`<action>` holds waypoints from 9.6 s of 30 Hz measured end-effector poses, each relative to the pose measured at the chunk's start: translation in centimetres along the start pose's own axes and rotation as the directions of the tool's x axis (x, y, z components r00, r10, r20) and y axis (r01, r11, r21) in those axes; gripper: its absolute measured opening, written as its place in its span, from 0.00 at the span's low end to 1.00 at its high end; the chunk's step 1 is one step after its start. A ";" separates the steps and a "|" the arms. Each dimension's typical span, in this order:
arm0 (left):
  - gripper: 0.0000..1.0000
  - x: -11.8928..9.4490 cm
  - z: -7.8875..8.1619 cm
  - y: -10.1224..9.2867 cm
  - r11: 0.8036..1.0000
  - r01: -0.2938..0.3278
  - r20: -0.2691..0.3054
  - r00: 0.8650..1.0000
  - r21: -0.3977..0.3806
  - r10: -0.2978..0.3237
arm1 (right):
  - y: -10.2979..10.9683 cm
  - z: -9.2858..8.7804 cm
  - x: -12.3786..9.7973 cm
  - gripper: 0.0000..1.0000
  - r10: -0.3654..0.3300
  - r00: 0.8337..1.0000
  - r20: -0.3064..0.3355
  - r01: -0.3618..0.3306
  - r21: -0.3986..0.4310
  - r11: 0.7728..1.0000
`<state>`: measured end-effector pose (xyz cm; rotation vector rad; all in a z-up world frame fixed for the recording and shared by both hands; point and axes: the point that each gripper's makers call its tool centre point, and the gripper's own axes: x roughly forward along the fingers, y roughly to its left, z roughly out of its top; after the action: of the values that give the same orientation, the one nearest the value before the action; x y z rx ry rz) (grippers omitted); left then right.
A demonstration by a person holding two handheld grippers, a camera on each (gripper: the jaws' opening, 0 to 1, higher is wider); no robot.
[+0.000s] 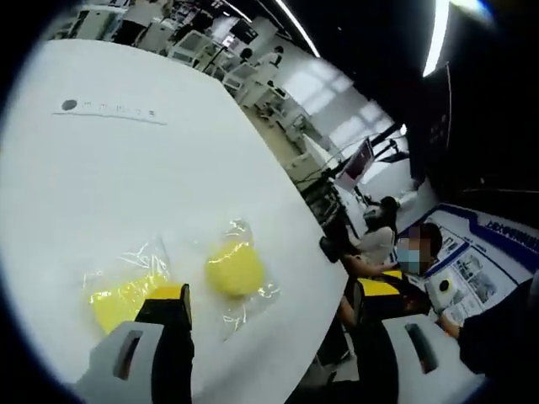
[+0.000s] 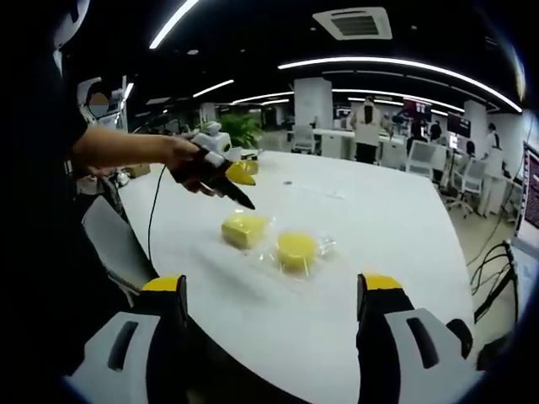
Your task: Compare the silicone blocks by pressing each to a similar depth, holding the contact briefly, and releasing to observe deformation and rebound differences across the visible hardness samples.
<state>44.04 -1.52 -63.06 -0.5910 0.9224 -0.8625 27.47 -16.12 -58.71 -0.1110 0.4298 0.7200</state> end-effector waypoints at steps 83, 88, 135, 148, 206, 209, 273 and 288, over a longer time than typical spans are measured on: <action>0.00 -5.8 1.2 -9.7 0.939 0.126 0.251 0.944 0.321 -0.213 | 3.3 -1.1 1.0 0.58 0.081 0.993 -0.087 -0.089 -0.089 0.992; 0.00 -9.2 2.2 -13.3 0.917 0.183 0.312 0.901 0.354 -0.300 | 4.3 -0.1 1.7 0.58 0.113 0.990 -0.081 -0.121 -0.107 0.987; 0.00 -13.4 -0.5 -19.3 0.762 0.230 0.169 0.899 0.605 -0.405 | 10.3 14.0 10.0 0.39 0.499 0.845 0.194 -0.471 -0.175 0.865; 0.00 -14.2 2.4 -19.7 0.770 0.202 0.254 0.868 0.605 -0.428 | 9.2 17.1 11.1 0.29 0.522 0.817 0.244 -0.482 -0.206 0.852; 0.00 -13.3 3.0 -19.2 0.820 0.244 0.255 0.871 0.518 -0.420 | 8.3 17.0 11.1 0.29 0.493 0.849 0.193 -0.462 -0.185 0.868; 0.00 -12.9 2.5 -18.5 0.840 0.252 0.248 0.880 0.480 -0.406 | 8.5 16.5 11.3 0.32 0.493 0.851 0.183 -0.467 -0.169 0.868; 0.00 1.4 -4.2 -12.4 0.941 0.297 0.179 0.929 0.163 -0.324 | 3.2 7.6 2.0 0.78 0.231 0.963 0.140 -0.210 -0.149 0.966; 0.00 5.4 -0.5 -5.0 0.970 0.228 0.280 0.940 -0.083 -0.197 | 1.0 4.7 1.7 0.80 0.174 0.975 0.138 -0.177 0.009 0.984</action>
<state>43.44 -8.78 -61.85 -0.8984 0.6690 -0.8989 29.59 -13.18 -55.10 -0.0029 0.3180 0.8908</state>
